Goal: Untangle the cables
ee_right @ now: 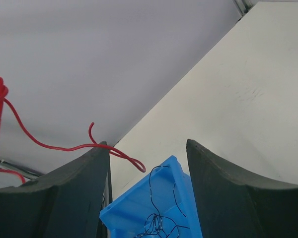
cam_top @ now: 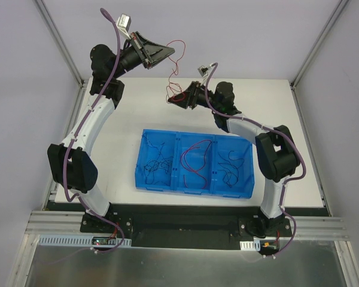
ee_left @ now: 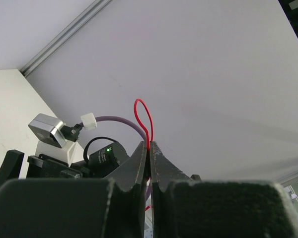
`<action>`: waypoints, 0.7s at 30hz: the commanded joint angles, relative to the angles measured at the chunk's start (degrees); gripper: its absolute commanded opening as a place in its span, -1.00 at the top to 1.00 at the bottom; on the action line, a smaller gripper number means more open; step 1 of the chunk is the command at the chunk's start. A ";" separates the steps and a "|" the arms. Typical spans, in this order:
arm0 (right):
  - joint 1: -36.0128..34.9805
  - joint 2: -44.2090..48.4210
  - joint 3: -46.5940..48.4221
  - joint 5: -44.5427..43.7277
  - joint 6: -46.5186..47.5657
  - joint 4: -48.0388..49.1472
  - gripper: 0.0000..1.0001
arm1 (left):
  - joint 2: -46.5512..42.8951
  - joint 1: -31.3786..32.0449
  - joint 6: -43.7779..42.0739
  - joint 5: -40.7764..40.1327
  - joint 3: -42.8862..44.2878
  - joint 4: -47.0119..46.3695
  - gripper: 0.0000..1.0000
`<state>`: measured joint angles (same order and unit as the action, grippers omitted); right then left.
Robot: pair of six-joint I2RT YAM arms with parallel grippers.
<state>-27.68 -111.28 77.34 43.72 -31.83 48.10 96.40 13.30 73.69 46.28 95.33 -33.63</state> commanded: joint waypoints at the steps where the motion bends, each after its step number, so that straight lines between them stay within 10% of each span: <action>1: -0.35 2.13 1.23 -2.15 1.95 1.12 -0.29 | -1.39 0.15 0.31 0.83 1.53 -3.73 1.00; 12: -1.67 -0.16 5.10 -5.93 -2.44 4.81 -0.05 | -1.65 0.32 0.66 0.74 1.35 -3.99 1.00; 18: -1.32 1.50 2.65 -9.53 -5.78 1.93 0.92 | -2.44 -0.03 -2.49 0.74 1.44 -3.12 1.00; 21: -0.01 6.67 -4.63 -12.95 -4.74 -3.51 0.99 | -3.93 -2.13 -8.45 0.65 2.23 3.10 1.00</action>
<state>-29.12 -111.04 78.87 35.31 -36.16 48.16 96.31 13.23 72.38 46.28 95.33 -33.21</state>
